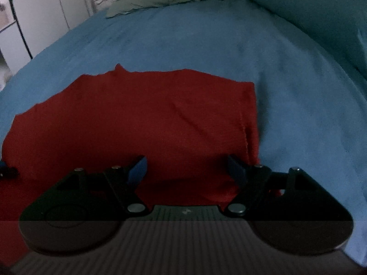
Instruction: Fold small clothes
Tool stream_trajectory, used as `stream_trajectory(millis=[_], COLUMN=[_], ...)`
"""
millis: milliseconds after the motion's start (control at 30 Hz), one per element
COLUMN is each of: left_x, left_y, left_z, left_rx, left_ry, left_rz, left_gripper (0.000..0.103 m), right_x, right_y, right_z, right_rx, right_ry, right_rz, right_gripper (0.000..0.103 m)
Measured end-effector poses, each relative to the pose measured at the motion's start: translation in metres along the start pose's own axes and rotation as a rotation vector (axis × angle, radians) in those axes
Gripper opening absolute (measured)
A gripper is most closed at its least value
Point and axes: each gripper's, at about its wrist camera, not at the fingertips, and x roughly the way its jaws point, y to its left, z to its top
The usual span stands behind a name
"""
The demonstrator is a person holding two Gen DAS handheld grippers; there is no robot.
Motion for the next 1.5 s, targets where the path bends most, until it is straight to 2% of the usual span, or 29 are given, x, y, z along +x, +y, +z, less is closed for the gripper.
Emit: stream_trajectory(millis=[133, 267, 400, 433, 467, 533, 700, 900, 1000, 1200, 1333, 1433, 1500], left_x=[-0.01, -0.057, -0.112, -0.126, -0.14, -0.168, -0.213, -0.233, -0.228, -0.215, -0.208, -0.204, -0.202], left_y=[-0.003, -0.002, 0.003, 0.002, 0.0, -0.003, -0.015, -0.022, -0.029, -0.036, -0.038, -0.041, -0.043], left_z=[0.007, -0.002, -0.022, -0.029, -0.037, -0.058, -0.115, -0.187, -0.215, -0.26, -0.277, -0.285, -0.286], left_rx=[-0.014, -0.022, -0.03, -0.031, -0.032, -0.041, -0.069, -0.162, -0.166, -0.162, -0.175, -0.153, -0.137], left_ry=[-0.03, -0.114, -0.177, -0.187, -0.195, -0.217, -0.198, -0.145, -0.118, -0.078, -0.058, -0.058, -0.059], left_rz=[0.023, 0.057, 0.076, 0.079, 0.083, 0.085, 0.086, 0.093, 0.103, 0.162, 0.196, 0.204, 0.213], left_gripper=[0.073, 0.073, 0.074, 0.076, 0.085, 0.093, 0.093, 0.093, 0.089, 0.072, 0.056, 0.054, 0.054], right_x=[-0.01, -0.046, -0.105, -0.119, -0.135, -0.168, -0.234, -0.285, -0.289, -0.284, -0.279, -0.276, -0.273], right_y=[-0.002, -0.002, -0.009, -0.012, -0.014, -0.022, -0.035, -0.047, -0.049, -0.053, -0.05, -0.045, -0.039], right_z=[0.01, 0.016, 0.012, 0.01, 0.007, -0.004, -0.042, -0.115, -0.15, -0.208, -0.234, -0.246, -0.255], right_rx=[0.018, 0.034, 0.044, 0.044, 0.043, 0.039, 0.003, -0.013, -0.022, 0.0, 0.001, -0.024, -0.068], right_ry=[0.008, -0.074, -0.149, -0.165, -0.177, -0.189, -0.139, -0.052, -0.021, 0.062, 0.1, 0.129, 0.152], right_rz=[-0.014, 0.014, 0.076, 0.091, 0.106, 0.131, 0.169, 0.151, 0.111, 0.056, 0.027, 0.012, -0.005], right_gripper=[0.093, 0.093, 0.096, 0.097, 0.099, 0.1, 0.102, 0.103, 0.103, 0.1, 0.098, 0.094, 0.087])
